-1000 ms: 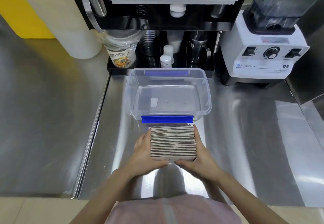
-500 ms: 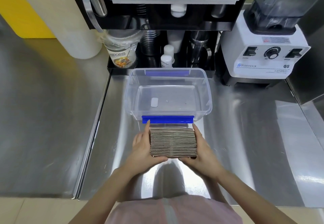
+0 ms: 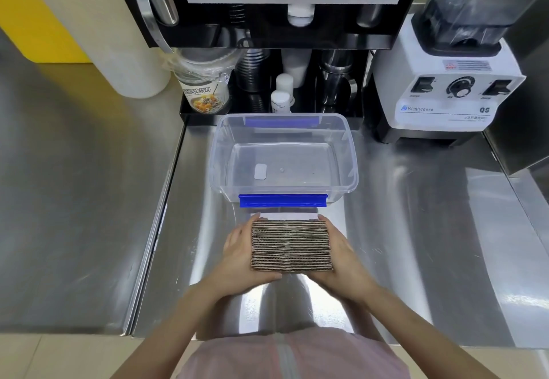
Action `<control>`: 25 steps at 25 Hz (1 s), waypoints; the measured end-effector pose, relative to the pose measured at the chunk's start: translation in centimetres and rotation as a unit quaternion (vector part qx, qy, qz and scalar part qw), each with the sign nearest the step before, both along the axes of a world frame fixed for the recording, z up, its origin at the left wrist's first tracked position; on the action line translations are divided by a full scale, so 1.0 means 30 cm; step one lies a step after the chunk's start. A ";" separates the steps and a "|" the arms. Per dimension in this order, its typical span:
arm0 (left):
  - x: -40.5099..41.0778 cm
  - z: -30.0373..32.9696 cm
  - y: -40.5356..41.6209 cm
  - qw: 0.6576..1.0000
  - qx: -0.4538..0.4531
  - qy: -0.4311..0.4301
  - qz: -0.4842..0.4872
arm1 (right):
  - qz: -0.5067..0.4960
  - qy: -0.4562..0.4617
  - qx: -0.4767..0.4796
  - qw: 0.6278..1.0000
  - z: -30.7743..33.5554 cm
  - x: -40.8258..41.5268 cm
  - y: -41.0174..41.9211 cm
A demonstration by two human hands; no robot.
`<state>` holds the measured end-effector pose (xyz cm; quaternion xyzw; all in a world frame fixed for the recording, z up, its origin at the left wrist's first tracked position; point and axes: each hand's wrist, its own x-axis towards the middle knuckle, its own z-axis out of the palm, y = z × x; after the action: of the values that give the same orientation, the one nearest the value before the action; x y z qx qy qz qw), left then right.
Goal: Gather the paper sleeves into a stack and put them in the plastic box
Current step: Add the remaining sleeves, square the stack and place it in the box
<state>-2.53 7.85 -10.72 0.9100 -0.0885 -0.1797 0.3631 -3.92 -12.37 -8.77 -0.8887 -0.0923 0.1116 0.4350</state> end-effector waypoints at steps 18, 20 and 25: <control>-0.002 0.011 0.001 1.000 0.010 0.001 -0.012 | 0.032 0.021 -0.080 0.996 -0.018 -0.015 -0.026; -0.009 0.028 -0.004 1.000 -0.015 0.004 0.008 | -0.008 0.039 -0.053 0.998 0.007 -0.022 -0.032; -0.002 0.134 0.015 0.991 -0.101 0.078 0.049 | -0.057 0.135 0.061 0.987 0.071 -0.037 -0.066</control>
<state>-2.59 8.29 -6.69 0.8552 -0.0332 -0.2225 0.4670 -5.02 -14.34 -6.66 -0.8413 0.0113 0.2000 0.5021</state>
